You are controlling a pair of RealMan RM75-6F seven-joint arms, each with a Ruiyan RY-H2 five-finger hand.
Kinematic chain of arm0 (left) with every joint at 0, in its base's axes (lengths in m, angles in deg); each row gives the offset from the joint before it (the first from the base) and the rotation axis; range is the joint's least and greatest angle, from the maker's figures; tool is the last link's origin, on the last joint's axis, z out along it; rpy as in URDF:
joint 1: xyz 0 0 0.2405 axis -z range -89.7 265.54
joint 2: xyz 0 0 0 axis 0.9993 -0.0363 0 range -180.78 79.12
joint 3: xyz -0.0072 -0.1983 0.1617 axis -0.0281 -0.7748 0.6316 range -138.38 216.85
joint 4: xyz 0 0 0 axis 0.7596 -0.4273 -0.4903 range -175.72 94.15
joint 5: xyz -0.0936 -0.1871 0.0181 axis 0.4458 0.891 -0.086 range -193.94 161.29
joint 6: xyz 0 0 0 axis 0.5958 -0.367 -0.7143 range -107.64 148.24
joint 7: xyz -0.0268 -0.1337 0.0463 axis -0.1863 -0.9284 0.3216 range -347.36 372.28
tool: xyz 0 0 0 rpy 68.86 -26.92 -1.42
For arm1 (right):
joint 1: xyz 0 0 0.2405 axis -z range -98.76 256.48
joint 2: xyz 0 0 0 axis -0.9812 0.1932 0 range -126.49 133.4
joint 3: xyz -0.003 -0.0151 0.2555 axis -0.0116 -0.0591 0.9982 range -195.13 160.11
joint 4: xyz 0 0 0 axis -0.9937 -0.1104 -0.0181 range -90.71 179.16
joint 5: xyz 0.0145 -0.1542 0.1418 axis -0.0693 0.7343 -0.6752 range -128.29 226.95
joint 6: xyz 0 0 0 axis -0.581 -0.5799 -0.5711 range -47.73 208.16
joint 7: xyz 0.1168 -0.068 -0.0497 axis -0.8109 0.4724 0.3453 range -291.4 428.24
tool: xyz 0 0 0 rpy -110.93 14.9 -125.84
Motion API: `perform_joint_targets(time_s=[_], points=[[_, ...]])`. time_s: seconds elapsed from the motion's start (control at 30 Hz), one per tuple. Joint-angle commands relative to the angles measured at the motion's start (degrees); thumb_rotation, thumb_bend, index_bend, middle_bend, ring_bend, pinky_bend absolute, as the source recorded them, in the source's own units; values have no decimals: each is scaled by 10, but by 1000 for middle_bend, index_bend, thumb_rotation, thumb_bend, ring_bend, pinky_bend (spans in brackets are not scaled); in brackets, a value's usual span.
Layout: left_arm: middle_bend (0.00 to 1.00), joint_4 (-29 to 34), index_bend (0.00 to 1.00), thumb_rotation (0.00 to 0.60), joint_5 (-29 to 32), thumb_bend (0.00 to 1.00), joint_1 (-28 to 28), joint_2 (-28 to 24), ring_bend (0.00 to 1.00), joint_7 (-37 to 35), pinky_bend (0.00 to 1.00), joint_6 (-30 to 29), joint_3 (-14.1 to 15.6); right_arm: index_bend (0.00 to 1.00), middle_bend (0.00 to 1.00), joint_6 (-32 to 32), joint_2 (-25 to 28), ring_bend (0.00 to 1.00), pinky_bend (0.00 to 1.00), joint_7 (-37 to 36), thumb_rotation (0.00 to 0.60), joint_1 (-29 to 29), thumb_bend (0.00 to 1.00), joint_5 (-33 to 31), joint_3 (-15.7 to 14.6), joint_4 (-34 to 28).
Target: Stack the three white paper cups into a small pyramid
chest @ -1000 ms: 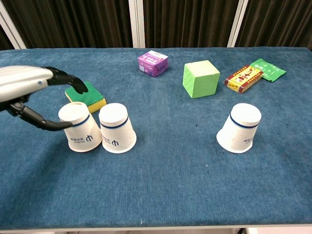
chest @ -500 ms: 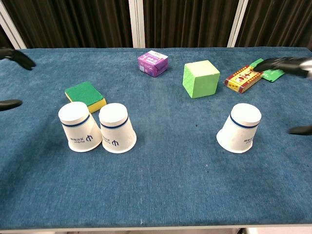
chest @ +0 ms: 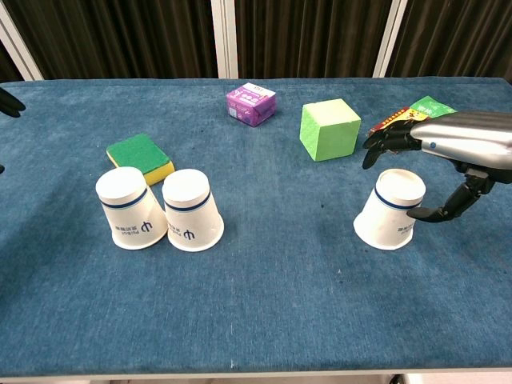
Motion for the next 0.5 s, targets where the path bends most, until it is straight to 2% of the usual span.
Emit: perform_joint_targets(time_s=[0.03,0.17,0.27,0.5], points=[[202,-1,188,418,-1,230,-1,0,113,-1,0,0,-1,347,170,1,-4,55,160,3,600,-4,477,-7,-1,1],[202,-3,188,416,-1,230,-3,-1,113,-5,0,-1,-4,448,195,11,2,73,168,5,600,-7,503,-14,1,-7],[202,-4,188,419,3,230,-5,-4,113,-9,0,-2,-6,458,197,15,22,76,168,-7,600,-11,503,-15,8,-32],[202,-10,188,417,13,230,-15,-14,113,-13,0,-2,-5,468,197,-7,74,76,168,-9,600,-66,503,-18,60,-118]])
